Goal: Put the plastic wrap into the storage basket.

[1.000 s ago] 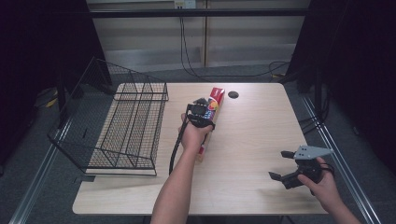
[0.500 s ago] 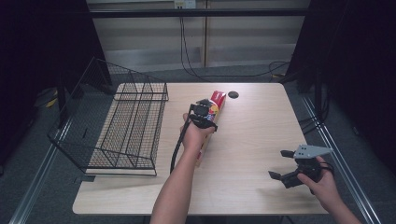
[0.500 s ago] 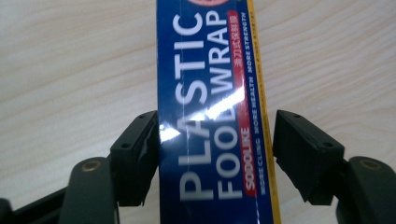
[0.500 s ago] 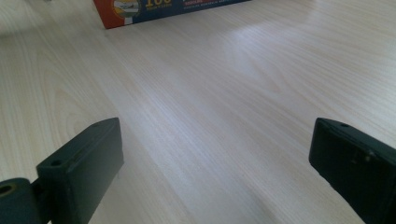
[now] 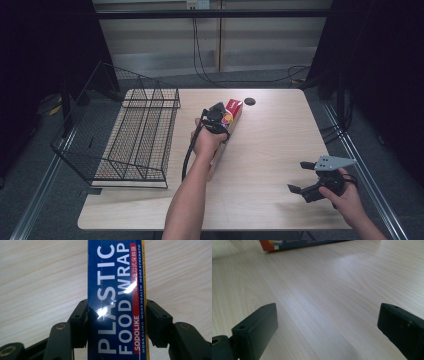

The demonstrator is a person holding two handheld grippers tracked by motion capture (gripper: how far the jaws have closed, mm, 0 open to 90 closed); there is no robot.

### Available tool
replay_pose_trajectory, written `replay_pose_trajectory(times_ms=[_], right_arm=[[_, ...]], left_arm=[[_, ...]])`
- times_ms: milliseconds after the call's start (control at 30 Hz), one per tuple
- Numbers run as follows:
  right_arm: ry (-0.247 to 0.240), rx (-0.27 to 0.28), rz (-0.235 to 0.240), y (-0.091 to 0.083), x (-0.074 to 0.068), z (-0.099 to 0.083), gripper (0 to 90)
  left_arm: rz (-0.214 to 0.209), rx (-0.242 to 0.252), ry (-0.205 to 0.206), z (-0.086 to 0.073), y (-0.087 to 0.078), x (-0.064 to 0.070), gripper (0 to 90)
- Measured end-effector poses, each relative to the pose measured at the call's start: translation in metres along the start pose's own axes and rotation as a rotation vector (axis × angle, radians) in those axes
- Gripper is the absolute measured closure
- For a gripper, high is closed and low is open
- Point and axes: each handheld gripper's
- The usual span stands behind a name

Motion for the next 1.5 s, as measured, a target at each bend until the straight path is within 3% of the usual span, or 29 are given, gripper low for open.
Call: replay_pose_trajectory(times_ms=[200,233,400,433,467,767,800,833,867,1033,1500], right_arm=[[0.005,0.008,-0.005,-0.001,0.000,0.000,2.5],[0.005,0.009,-0.003,-0.001,0.000,0.000,2.6],[0.007,0.012,0.001,-0.001,0.000,0.000,2.6],[0.008,0.011,-0.003,-0.001,0.000,0.000,2.6],[0.009,0.012,-0.002,-0.001,0.000,0.001,2.5],[0.006,0.015,-0.005,-0.001,0.001,0.001,2.5],[0.007,0.014,0.002,-0.001,0.001,0.002,2.6],[0.007,0.014,-0.003,0.000,0.001,0.001,2.5],[0.007,0.014,-0.002,0.000,0.000,0.002,2.6],[0.005,0.018,-0.002,-0.001,0.000,0.002,2.5],[0.003,0.021,-0.001,0.000,0.000,0.002,2.5]], left_arm=[[-0.002,-0.015,-0.017,-0.001,-0.018,-0.006,45.3],[0.000,-0.022,-0.005,-0.001,-0.021,-0.008,45.4],[0.011,-0.007,-0.019,-0.004,-0.036,-0.018,45.5],[0.007,-0.007,-0.044,-0.004,-0.039,-0.020,45.5],[0.017,-0.004,-0.032,-0.004,-0.043,-0.024,45.5],[0.019,-0.005,-0.056,-0.007,-0.065,-0.036,45.5],[0.025,0.014,-0.070,-0.007,-0.067,-0.037,45.5],[0.029,-0.001,-0.055,-0.006,-0.070,-0.038,45.5],[0.036,0.010,-0.072,-0.006,-0.072,-0.038,45.4],[0.033,0.013,-0.073,-0.006,-0.087,-0.044,45.5],[0.052,0.018,-0.101,-0.009,-0.107,-0.058,45.5]])
Point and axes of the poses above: each handheld gripper's, and its own axes: y roughly forward along the jaws, z roughly out of its top, x roughly to its right, and after that the axes turned 8 degrees about z, right-handed
